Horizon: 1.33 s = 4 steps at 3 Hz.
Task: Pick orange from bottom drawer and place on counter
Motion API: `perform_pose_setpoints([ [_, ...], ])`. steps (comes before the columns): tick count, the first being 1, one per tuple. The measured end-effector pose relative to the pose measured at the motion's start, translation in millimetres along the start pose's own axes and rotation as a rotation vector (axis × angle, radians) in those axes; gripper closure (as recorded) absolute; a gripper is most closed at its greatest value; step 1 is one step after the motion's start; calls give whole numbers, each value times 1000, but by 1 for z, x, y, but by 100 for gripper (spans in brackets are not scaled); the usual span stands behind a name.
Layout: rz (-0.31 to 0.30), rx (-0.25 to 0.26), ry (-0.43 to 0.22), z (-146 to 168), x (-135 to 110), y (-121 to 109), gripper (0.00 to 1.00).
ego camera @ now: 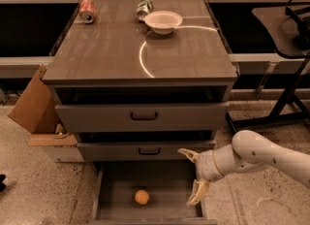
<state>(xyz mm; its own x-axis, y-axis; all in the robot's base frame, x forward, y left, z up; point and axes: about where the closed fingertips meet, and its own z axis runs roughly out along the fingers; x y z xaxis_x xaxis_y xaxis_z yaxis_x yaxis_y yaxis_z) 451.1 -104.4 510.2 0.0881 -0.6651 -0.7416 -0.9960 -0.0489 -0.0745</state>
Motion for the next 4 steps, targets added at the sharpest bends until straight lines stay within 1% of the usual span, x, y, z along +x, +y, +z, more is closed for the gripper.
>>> perform_pose_setpoints([
  [1, 0, 0, 0, 0, 0, 0, 0],
  [2, 8, -21, -8, 15, 8, 0, 0],
  [3, 26, -31, -46, 76, 38, 3, 0],
  [4, 26, -31, -46, 76, 38, 3, 0],
])
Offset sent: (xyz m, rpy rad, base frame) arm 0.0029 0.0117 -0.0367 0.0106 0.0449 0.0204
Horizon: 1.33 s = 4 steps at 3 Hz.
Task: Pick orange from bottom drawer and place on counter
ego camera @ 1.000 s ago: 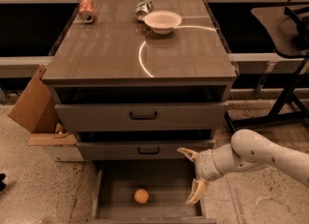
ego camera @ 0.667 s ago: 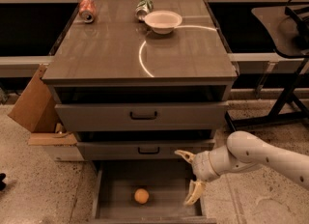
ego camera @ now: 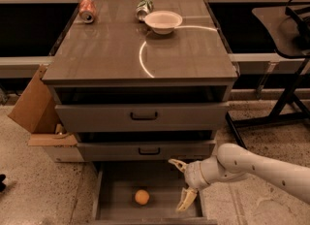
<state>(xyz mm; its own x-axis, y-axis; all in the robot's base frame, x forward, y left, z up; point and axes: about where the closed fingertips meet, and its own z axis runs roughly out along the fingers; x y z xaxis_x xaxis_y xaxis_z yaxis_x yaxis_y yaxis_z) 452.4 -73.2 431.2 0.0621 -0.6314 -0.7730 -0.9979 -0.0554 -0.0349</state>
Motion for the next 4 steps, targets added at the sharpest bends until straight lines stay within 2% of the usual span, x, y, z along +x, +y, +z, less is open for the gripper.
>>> perform_pose_setpoints([
  [1, -9, -19, -7, 7, 3, 1, 0],
  [2, -29, -50, -12, 26, 19, 4, 0],
  [4, -27, -60, -84, 74, 62, 20, 0],
])
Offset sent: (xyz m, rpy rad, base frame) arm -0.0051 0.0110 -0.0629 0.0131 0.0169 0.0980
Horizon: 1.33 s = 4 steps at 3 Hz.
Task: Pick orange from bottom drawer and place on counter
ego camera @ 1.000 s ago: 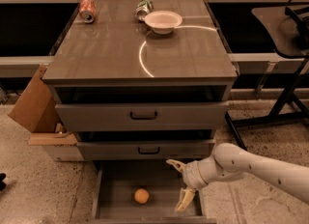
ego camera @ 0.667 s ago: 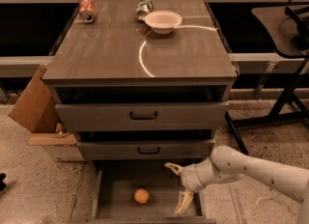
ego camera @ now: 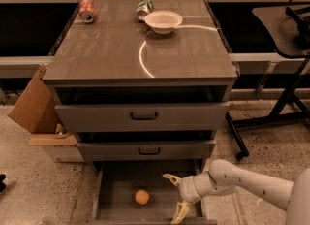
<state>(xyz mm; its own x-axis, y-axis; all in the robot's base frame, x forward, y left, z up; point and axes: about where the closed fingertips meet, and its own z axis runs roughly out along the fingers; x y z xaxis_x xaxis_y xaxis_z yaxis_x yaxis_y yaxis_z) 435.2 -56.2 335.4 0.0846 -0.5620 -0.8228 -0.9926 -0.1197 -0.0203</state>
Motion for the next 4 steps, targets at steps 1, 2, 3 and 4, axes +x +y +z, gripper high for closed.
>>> perform_pose_setpoints([
  [1, 0, 0, 0, 0, 0, 0, 0],
  [2, 1, 24, -23, 16, 12, -11, 0],
  [3, 4, 80, -34, 35, 22, -25, 0],
  [4, 18, 125, -31, 55, 32, -41, 0],
])
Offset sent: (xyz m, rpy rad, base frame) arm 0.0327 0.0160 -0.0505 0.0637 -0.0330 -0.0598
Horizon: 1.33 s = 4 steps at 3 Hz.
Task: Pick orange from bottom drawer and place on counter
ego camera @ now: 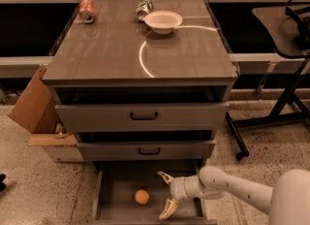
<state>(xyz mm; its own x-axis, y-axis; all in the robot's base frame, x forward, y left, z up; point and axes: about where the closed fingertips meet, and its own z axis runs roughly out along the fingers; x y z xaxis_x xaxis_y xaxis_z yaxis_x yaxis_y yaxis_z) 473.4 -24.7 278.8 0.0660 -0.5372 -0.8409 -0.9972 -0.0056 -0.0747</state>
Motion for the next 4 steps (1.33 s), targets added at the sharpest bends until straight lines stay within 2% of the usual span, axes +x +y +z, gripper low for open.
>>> perform_pose_setpoints([
  [1, 15, 22, 5, 23, 13, -12, 0],
  [2, 33, 22, 3, 44, 30, -21, 0],
  [4, 28, 34, 8, 77, 53, -40, 0],
])
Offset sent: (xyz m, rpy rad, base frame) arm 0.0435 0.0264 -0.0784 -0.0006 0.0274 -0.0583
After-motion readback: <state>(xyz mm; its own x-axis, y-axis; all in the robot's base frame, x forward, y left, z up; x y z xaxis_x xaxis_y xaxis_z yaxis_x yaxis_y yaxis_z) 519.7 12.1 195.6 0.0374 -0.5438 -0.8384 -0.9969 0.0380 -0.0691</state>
